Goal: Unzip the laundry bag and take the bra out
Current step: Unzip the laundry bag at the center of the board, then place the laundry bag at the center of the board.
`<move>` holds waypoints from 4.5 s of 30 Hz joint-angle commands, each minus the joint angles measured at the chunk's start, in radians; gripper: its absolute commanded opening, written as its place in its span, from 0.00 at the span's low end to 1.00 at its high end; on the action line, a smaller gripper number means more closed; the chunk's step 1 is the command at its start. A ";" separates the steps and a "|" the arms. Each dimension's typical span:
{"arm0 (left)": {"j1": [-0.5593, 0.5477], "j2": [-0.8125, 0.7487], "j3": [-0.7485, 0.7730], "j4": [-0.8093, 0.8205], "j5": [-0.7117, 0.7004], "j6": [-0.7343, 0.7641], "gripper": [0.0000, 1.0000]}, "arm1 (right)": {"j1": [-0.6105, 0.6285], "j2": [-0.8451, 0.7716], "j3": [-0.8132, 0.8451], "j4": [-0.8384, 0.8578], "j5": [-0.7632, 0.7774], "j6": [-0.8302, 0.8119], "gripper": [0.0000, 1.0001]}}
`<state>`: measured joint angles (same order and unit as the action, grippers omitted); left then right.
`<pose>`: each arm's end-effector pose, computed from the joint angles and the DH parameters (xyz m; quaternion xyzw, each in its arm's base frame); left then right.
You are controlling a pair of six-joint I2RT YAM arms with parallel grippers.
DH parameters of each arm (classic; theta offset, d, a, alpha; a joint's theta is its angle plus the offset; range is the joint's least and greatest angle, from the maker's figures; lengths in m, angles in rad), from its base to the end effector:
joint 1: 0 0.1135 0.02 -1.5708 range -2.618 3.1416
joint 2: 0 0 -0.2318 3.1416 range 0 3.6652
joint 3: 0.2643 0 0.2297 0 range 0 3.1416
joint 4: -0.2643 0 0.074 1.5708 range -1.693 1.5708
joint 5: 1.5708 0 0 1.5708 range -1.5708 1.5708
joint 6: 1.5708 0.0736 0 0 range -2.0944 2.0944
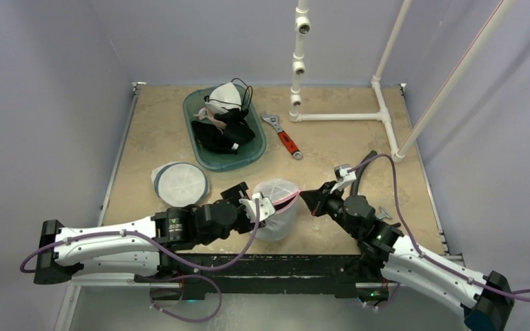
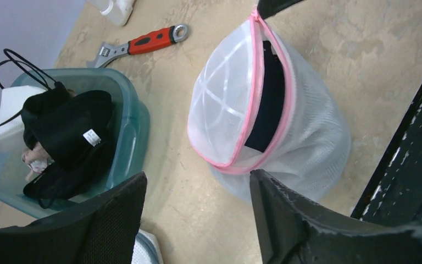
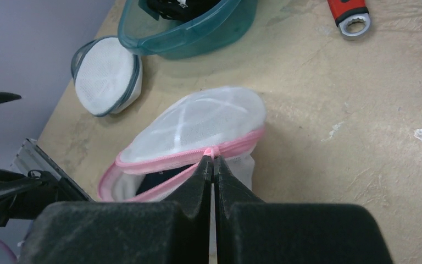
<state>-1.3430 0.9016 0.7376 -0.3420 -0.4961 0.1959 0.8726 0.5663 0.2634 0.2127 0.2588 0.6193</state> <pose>0.0852 -0.2123 0.2511 0.4916 0.6866 -0.0893 0.5281 0.1420 0.1399 0.2159 -0.0061 0.7372 0.3840 0.5559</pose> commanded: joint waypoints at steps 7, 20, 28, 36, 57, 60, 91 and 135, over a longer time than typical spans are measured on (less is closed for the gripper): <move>-0.002 0.129 0.217 0.037 0.178 -0.055 0.88 | -0.003 -0.071 0.045 -0.011 -0.115 -0.087 0.00; -0.010 0.456 0.250 0.231 0.225 -0.106 0.92 | -0.003 -0.098 0.067 -0.050 -0.148 -0.101 0.00; -0.008 0.484 0.194 0.326 0.059 -0.087 0.84 | -0.003 -0.104 0.058 -0.007 -0.246 -0.118 0.00; 0.000 0.490 0.200 0.293 0.078 -0.027 0.38 | -0.002 -0.111 0.071 0.025 -0.328 -0.129 0.00; 0.000 0.210 0.091 0.176 0.121 0.096 0.00 | -0.002 -0.075 0.139 -0.043 -0.215 -0.089 0.00; 0.001 0.178 0.083 0.174 0.112 0.100 0.00 | -0.003 -0.070 0.131 -0.065 -0.160 -0.074 0.00; 0.002 0.350 0.231 0.472 -0.188 0.504 0.00 | -0.004 -0.190 0.203 -0.341 0.147 0.037 0.68; 0.186 0.046 -0.196 0.280 0.059 -1.404 0.80 | -0.001 0.285 0.453 -0.321 0.057 -0.191 0.64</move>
<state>-1.1843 1.0153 0.6563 -0.1291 -0.5571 -0.8356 0.8696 0.7845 0.6140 -0.0647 0.2710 0.4973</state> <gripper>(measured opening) 0.799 0.640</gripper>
